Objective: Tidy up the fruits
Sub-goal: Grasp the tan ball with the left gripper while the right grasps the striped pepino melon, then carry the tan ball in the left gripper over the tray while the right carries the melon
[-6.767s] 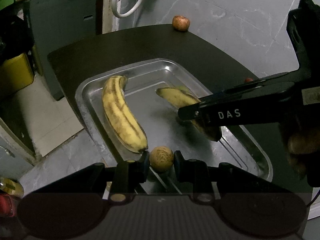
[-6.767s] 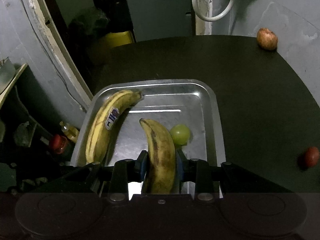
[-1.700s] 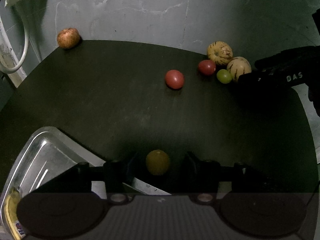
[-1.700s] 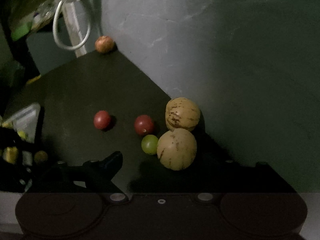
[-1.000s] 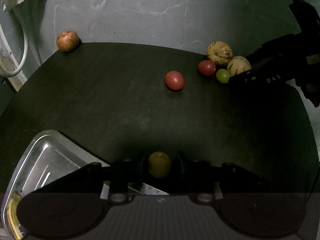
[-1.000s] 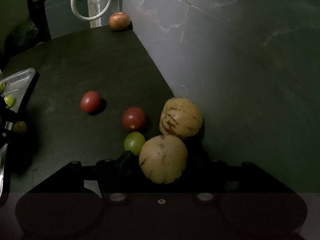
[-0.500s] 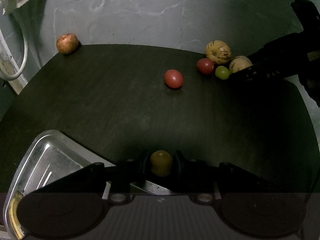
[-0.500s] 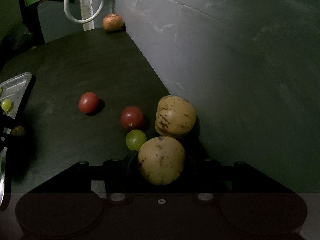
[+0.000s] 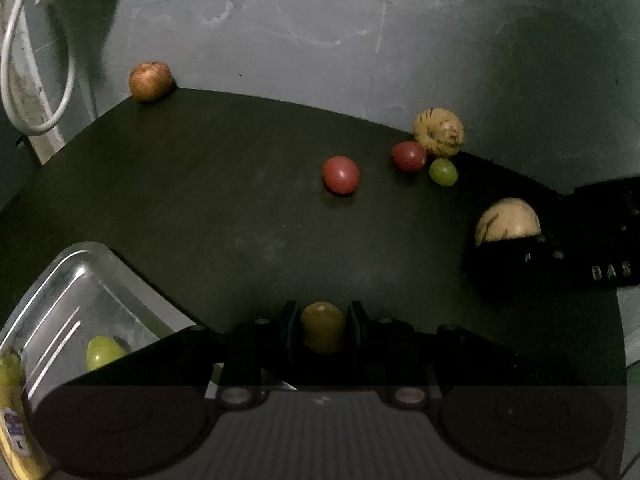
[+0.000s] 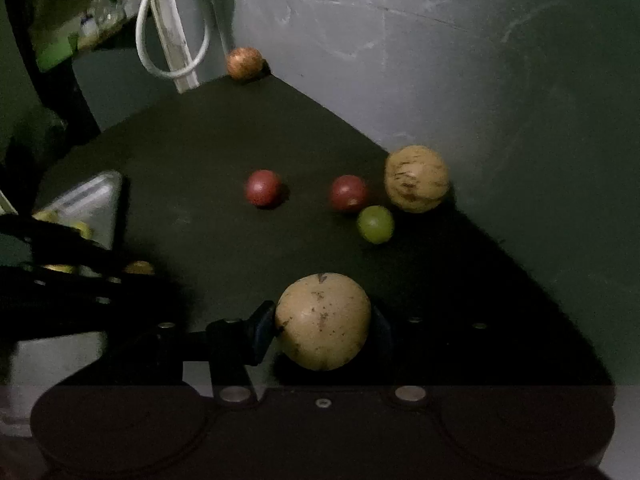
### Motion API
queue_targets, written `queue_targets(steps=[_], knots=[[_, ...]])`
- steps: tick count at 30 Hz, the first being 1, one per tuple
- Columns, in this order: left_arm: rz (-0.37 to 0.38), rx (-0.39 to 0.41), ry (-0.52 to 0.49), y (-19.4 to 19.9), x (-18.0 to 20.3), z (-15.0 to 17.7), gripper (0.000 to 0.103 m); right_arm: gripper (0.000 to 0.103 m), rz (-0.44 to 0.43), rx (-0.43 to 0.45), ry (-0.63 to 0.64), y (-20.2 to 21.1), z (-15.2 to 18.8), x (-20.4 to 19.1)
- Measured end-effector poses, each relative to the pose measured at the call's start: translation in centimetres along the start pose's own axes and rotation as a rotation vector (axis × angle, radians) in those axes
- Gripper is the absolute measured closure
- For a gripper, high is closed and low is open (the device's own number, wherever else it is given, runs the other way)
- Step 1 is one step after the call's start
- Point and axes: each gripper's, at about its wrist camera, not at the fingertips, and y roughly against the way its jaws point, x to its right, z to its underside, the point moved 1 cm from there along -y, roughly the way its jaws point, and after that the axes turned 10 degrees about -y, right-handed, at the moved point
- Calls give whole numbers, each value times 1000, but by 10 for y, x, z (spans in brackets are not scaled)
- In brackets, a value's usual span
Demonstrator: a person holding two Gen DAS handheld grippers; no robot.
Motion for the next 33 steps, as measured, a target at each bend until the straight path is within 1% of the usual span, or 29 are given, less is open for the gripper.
queue_targets(steps=[2,6,10,17,25,33], knots=[[-3,14,11,6,1,0,75,50,-18,8,-25,8,3,-6],[-16,54,37,24,3,-5,75,50,-39,42,-33,28,3,-18],[-52,105,68,50,5,-10,75,50,-66,90,-28,52,-2,-28],[-127,179,122,96,6,-9,75,50,-117,164,22,92,-13,-47],[-212,226,168,143,9,3,75,50,-178,225,78,128,-15,-65],[-284,262,195,184,11,18,75,50,-259,259,136,158,-8,-93]])
